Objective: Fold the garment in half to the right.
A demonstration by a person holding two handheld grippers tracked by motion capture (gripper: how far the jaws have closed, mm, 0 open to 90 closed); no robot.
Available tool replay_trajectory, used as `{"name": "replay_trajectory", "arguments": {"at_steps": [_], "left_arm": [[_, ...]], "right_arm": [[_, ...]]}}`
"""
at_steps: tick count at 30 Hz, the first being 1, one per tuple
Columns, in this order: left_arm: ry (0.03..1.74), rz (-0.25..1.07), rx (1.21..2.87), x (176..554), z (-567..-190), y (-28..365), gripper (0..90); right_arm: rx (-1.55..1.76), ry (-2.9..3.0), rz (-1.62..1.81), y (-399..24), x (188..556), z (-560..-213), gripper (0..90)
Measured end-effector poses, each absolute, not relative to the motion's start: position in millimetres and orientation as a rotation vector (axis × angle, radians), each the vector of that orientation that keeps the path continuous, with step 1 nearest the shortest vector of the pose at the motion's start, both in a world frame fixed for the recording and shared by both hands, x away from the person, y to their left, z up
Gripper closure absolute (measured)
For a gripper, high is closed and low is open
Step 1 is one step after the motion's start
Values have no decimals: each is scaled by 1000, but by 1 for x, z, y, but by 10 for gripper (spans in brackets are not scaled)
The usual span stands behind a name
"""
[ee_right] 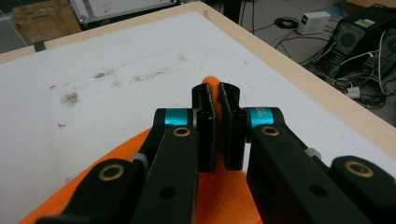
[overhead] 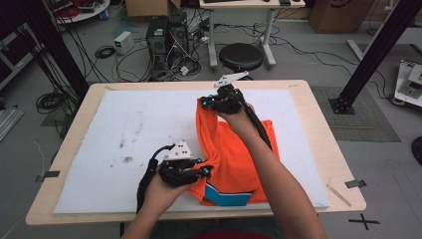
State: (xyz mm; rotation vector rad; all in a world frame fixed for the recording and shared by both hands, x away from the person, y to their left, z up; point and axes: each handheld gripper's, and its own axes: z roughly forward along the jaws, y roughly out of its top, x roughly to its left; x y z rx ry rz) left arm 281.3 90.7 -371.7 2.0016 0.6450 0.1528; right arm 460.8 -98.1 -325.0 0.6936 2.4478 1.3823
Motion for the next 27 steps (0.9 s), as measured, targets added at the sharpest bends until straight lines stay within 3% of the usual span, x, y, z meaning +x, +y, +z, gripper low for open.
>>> {"name": "replay_trajectory", "arguments": {"at_steps": [27], "left_arm": [[591,87,2055,306,-384,9,787]], "right_arm": [[856,2369,1366,-182,465,-347,864]]}}
